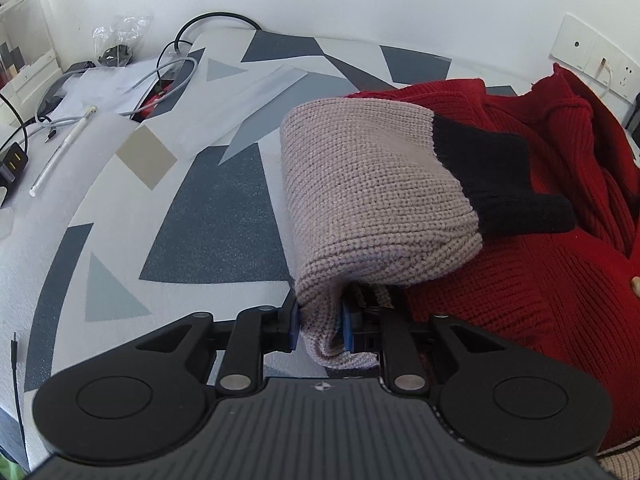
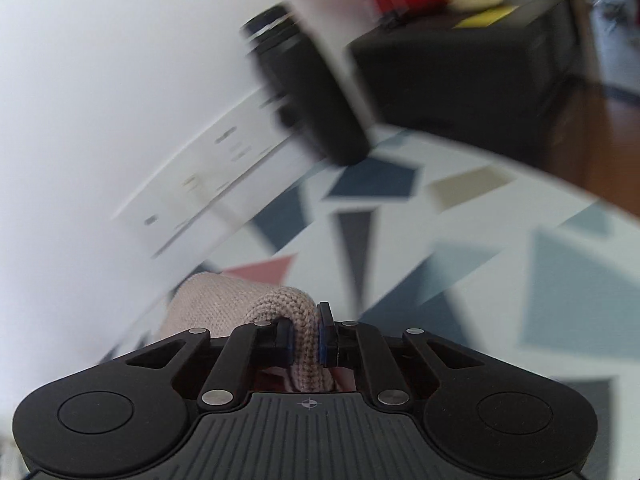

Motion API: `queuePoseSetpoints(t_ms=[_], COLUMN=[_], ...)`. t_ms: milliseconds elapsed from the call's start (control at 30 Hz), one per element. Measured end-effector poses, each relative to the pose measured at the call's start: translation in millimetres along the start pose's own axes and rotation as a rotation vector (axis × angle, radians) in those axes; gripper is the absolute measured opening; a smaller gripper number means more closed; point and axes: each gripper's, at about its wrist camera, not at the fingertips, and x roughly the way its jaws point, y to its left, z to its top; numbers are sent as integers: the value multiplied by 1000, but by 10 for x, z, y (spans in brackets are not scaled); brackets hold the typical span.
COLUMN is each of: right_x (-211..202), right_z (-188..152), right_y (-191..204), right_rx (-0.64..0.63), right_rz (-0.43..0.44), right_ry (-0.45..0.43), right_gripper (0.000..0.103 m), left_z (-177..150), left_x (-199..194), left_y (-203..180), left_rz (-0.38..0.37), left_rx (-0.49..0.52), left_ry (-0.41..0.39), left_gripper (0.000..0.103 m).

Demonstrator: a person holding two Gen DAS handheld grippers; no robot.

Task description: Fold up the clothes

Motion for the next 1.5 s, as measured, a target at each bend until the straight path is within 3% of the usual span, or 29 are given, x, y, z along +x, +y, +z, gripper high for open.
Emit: queuePoseSetpoints(t_ms=[233,433,633,733,867,967,1000,1100,1167,1200,1267,1400,1500], right_x=[-165,-66,34,113,86,-71,-124,-304,-390,-403,-373,-60,218], right_z=[17,-496,-978,-1215,-1253,-1143,-1070,-752,-512,-397,-213,3,81], right_y=[-438,168,820,991,1020,970,945,935,880,847,767,544,321], right_rx=[27,-356,-758,-902,-949,-938,-914,-760,-618,-554,-441,-279,-188], right_rz=[-175,-66,155,153,141,173,186,232,277,298,322,205,100], right_ry=[-78,39,293,383,419,452,455,435,396,366,303,235,230], right_gripper=[9,10,10,15,29,51,62,68,75,79,85,84,82], left_z=[4,7,-2,-3,25,60,71,102,136,196,318,620,851], left_x=[10,18,16,13,-9,-65,-182,-563,-788,-774,-739,-538,-356], left_y=[-5,-32,-39,-30,-4,47,78,134,102,102,105,112,-87], left_rz=[3,11,13,10,3,-20,-31,-57,-55,-71,-104,-202,-253], left_rx=[-9,1,6,-3,13,18,-4,-33,17,20,24,-86,-4], left_ry=[-2,-5,-10,-11,0,9,-25,-155,-260,-267,-278,-247,-219], left_gripper=[20,20,21,22,28,30,30,34,63,68,69,69,71])
